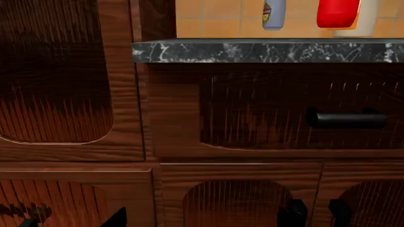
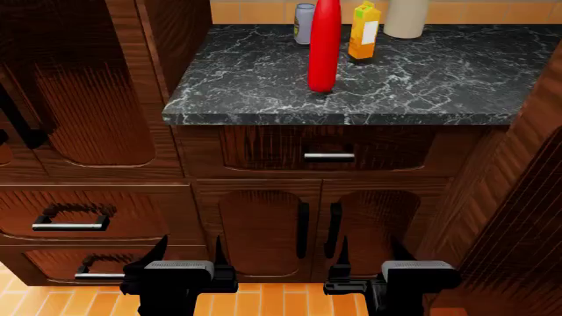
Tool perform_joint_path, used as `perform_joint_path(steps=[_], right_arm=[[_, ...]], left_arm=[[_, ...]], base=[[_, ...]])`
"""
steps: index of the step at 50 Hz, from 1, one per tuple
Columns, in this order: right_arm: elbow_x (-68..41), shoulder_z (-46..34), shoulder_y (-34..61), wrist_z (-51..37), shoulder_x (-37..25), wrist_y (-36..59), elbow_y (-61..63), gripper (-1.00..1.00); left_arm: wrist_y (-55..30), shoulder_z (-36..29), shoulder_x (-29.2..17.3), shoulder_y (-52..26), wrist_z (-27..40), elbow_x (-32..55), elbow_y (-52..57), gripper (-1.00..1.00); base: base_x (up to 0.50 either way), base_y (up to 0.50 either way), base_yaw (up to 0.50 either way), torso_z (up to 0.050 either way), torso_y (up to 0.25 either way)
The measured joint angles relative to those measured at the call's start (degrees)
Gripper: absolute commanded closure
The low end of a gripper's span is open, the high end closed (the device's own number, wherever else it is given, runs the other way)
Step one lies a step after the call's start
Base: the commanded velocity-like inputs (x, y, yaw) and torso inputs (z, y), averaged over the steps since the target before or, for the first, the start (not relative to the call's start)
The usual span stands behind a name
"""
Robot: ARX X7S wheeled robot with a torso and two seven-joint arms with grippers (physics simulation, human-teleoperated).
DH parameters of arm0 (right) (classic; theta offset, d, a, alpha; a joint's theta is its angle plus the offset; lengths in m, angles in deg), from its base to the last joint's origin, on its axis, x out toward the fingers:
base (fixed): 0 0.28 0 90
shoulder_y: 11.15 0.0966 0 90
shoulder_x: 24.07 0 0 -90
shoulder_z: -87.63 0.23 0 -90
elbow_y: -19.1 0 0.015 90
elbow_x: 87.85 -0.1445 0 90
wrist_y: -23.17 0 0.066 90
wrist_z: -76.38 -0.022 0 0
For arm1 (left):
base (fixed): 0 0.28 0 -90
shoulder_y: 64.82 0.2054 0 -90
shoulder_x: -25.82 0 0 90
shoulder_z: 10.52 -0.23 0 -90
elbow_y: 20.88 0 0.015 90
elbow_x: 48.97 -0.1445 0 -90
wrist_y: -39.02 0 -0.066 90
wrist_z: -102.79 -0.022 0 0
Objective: Move the drinks to the dining counter.
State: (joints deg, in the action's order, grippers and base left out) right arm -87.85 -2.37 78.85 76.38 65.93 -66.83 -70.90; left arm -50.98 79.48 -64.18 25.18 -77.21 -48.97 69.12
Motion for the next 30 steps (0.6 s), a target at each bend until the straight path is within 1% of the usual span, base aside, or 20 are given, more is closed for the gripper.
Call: perform_joint_path(steps=[9, 13, 16, 19, 23, 26, 30], right_arm=[[-1.8, -0.9, -0.1, -1.0, -0.9, 0.2, 0.6, -1.00], [-3.5, -0.9, 0.0, -1.7, -2.0, 4.2, 5.7, -1.00], [-5.0, -1.1, 1.5, -1.8, -3.0, 8.7, 9.8, -1.00], [-6.3, -1.4, 5.5, -1.9, -4.1, 14.8, 12.5, -1.00], [-6.4, -3.0, 13.5, -2.6, -5.7, 24.2, 14.7, -1.00], [-6.6, -4.2, 20.3, -2.6, -6.5, 30.2, 14.8, -1.00], [-6.9, -5.0, 29.6, -2.4, -7.1, 35.5, 12.5, -1.00]], left_arm=[[-0.3, -1.1, -1.1, 0.2, 0.6, 1.3, 0.6, -1.00], [-3.8, -1.5, -2.3, 0.5, 0.4, 3.0, 6.4, -1.00], [-8.2, -1.8, -3.3, -0.9, 0.8, 3.6, 11.2, -1.00], [-13.4, -2.1, -4.0, -5.2, 1.6, 3.7, 13.5, -1.00], [-19.6, -1.9, -4.4, -13.1, 1.8, 5.0, 14.1, -1.00], [-23.3, -1.9, -4.5, -19.6, 2.3, 5.4, 12.4, -1.00], [-27.4, -2.3, -4.7, -28.7, 2.6, 5.8, 9.2, -1.00]], base=[[0.00, 0.00, 0.00, 0.000, 0.000], [0.00, 0.00, 0.00, 0.000, 0.000], [0.00, 0.00, 0.00, 0.000, 0.000], [0.00, 0.00, 0.00, 0.000, 0.000], [0.00, 0.00, 0.00, 0.000, 0.000], [0.00, 0.00, 0.00, 0.000, 0.000], [0.00, 0.00, 0.00, 0.000, 0.000]])
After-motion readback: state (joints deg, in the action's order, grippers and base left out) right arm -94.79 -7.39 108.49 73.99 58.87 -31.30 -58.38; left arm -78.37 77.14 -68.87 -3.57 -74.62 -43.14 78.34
